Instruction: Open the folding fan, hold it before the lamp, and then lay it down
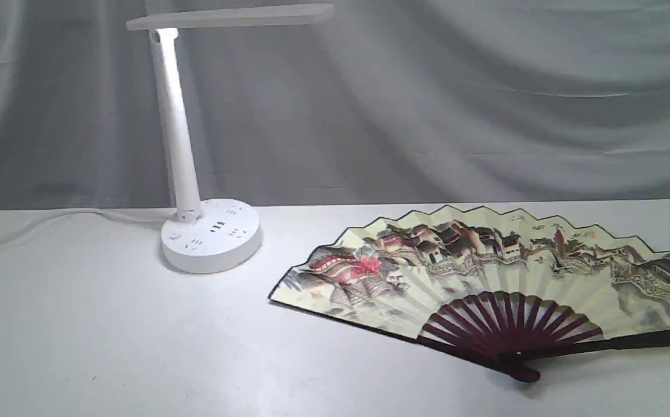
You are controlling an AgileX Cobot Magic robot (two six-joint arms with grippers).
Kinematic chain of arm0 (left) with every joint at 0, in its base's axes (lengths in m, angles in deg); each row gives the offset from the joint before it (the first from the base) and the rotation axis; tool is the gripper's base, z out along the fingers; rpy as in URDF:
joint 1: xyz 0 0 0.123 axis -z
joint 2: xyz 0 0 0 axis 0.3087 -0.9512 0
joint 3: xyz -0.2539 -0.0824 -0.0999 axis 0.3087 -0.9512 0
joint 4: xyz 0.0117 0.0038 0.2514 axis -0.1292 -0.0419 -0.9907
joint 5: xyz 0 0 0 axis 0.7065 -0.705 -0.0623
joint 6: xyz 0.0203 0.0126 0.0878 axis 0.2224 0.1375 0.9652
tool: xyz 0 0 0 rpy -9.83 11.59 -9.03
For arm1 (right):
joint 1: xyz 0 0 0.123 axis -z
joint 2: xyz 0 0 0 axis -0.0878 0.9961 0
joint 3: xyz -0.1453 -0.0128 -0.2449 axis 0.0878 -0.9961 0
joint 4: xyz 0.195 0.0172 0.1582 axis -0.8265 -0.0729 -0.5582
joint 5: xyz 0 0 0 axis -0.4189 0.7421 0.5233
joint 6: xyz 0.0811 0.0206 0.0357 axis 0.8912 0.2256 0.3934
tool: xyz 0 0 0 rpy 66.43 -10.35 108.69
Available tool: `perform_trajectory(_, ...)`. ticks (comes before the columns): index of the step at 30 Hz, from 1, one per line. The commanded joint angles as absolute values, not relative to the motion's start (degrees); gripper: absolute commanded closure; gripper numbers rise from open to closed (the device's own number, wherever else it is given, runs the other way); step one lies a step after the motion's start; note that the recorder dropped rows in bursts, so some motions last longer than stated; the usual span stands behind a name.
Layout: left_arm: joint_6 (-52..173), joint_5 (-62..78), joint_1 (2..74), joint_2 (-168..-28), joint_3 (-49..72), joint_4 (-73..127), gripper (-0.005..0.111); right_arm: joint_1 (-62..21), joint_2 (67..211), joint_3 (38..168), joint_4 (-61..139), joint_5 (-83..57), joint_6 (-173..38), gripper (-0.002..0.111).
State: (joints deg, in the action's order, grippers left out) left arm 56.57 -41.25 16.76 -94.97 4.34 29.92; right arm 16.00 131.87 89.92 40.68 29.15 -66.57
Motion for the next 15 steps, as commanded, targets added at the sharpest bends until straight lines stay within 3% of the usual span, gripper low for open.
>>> perform_trajectory(1, 57.1, -40.4, 16.9, -90.1, 4.0, 29.9, 0.107, 16.3, 128.4, 90.2, 41.1, 30.2, -67.4, 0.108)
perform_trajectory(15, 57.1, -44.1, 16.9, -70.9, 4.0, 27.3, 0.107, 16.3, 113.5, 90.2, 41.1, 35.6, -67.9, 0.108)
